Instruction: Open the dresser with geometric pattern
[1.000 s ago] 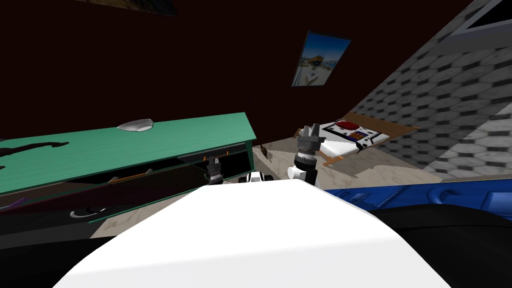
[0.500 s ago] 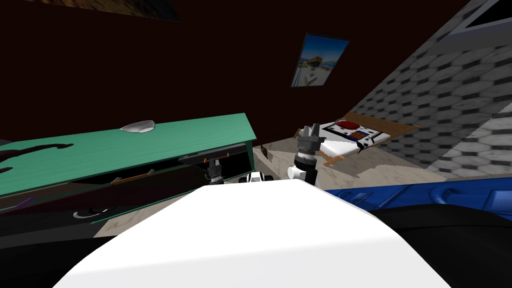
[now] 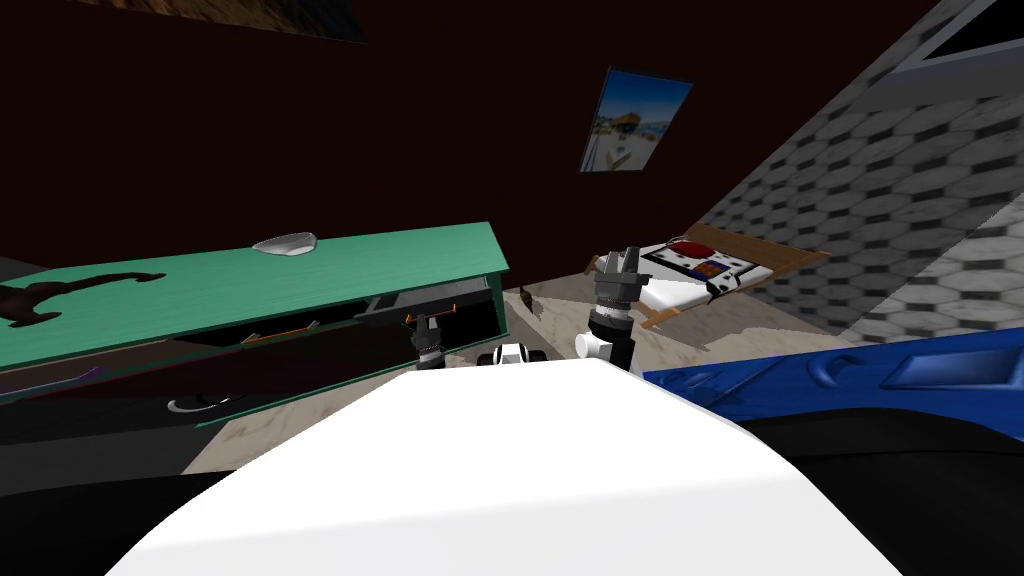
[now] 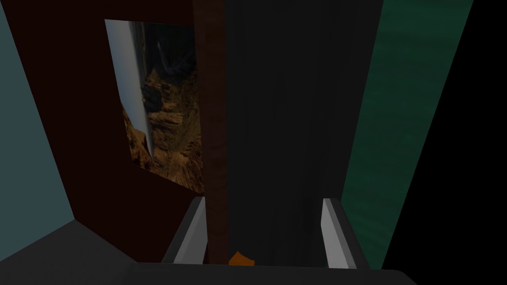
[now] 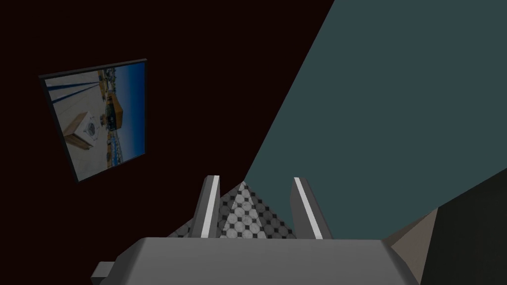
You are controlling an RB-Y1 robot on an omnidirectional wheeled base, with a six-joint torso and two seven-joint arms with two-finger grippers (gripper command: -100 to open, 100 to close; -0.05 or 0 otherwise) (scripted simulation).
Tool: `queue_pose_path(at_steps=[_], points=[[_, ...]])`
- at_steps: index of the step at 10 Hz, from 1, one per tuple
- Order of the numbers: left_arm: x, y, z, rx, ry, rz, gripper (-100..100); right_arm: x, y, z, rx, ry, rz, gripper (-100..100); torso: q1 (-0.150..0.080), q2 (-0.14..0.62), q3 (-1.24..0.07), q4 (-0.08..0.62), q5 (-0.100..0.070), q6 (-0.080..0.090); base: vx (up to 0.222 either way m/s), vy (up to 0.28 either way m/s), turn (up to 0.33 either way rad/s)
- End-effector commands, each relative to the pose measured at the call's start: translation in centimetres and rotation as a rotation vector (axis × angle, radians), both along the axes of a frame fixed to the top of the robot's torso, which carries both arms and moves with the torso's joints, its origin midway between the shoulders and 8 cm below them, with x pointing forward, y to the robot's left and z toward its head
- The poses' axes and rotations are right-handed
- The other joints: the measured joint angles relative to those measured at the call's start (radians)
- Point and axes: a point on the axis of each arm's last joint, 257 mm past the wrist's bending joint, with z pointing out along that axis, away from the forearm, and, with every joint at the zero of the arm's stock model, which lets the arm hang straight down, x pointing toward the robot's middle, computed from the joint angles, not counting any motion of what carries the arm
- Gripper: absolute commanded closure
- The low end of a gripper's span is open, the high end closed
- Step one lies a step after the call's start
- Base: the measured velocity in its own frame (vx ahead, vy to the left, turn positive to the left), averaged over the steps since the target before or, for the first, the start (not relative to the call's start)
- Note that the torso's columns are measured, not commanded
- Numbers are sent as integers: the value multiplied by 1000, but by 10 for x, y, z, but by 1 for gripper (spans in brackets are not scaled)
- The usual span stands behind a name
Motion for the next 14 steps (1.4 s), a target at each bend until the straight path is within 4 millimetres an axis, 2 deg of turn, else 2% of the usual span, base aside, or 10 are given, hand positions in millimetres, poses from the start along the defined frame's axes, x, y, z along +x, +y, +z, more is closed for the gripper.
queue_pose_path(at_steps=[1,2,3,5,10,14], points=[[3,3,13,3,-18,-5,100,0,0,0,0,0,0,0,-1,0,0,1,-1,0,-98,-34,14],[2,2,1,-3,9,-2,100,0,0,0,0,0,0,0,0,-1,-1,2,-2,0,-37,-9,-1],[7,8,8,-7,19,-1,-100,0,0,0,0,0,0,0,0,-4,-2,-1,0,1,-22,-18,7],[12,14,18,-9,19,-2,-100,0,0,0,0,0,0,0,3,-7,-3,-5,4,1,-28,-34,12],[23,25,45,-13,19,-7,-100,0,0,0,0,0,0,0,-3,4,2,5,-4,0,-17,-28,4],[24,27,50,-14,19,-9,-100,0,0,0,0,0,0,0,-6,8,4,8,-7,-1,-8,-9,3]])
